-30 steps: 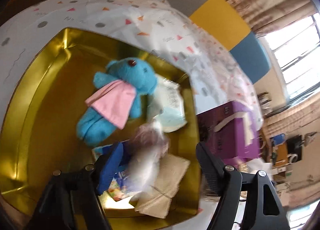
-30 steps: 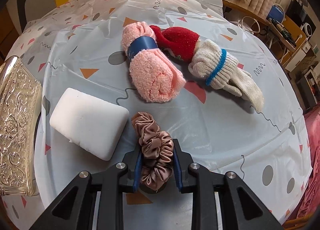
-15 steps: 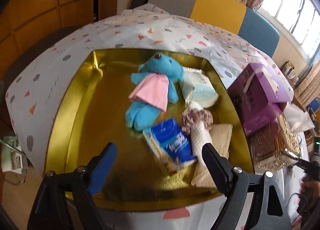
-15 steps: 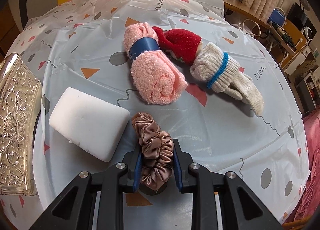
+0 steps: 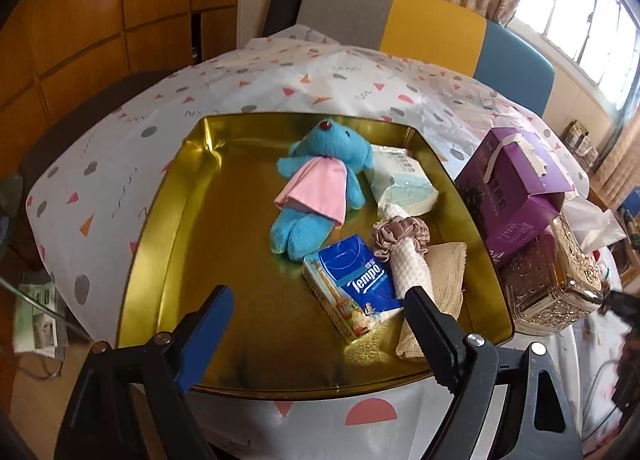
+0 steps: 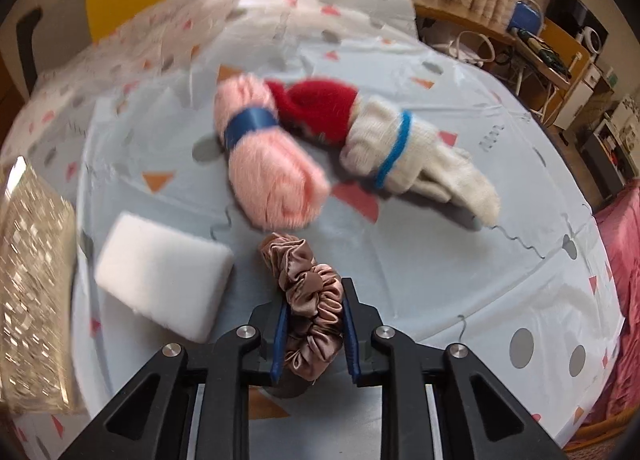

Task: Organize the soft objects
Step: 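Carry the brown satin scrunchie into the gold tray with the right tool and release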

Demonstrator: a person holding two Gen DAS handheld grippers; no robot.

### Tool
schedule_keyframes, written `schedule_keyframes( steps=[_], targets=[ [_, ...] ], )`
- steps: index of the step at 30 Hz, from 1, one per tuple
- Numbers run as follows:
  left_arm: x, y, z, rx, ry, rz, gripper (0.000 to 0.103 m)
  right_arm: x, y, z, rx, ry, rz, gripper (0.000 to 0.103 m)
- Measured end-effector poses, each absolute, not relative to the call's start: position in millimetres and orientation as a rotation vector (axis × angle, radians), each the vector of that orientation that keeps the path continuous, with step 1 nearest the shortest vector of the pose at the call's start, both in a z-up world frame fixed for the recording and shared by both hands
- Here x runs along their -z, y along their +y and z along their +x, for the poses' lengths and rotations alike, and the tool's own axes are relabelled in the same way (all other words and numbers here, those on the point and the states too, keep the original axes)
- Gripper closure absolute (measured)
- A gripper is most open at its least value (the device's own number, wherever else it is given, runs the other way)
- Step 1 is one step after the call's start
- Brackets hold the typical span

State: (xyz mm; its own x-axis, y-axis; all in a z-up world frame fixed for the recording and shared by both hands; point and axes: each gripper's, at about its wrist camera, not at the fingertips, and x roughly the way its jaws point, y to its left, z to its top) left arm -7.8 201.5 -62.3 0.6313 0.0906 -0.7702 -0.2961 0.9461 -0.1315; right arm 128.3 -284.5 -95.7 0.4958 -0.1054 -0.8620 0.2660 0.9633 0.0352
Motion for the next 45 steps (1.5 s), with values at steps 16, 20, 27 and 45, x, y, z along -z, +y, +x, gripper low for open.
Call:
schedule_keyframes(
  steps=[16,20,27,45],
  targets=[
    [47.2,222.6,-17.6,-0.292,0.794,-0.270,0.000,-44.5,-143.6,61.8,-0.438,0.676,0.104,0.081],
    [44.2,227.5,-21.9,-0.314,0.781,-0.266,0.000,-53.4,-67.9,49.1,-0.673,0.696,0.033,0.081],
    [40.0,239.6,-34.1,-0.362,0.760,-0.275,0.000,7.1,54.0,60.2,-0.855,0.890,-0.063,0.079],
    [41.0,231.7,-35.3,-0.333,0.769,-0.246,0.000,26.7,18.3,55.6,-0.852,0.964,0.022,0.044]
  ],
)
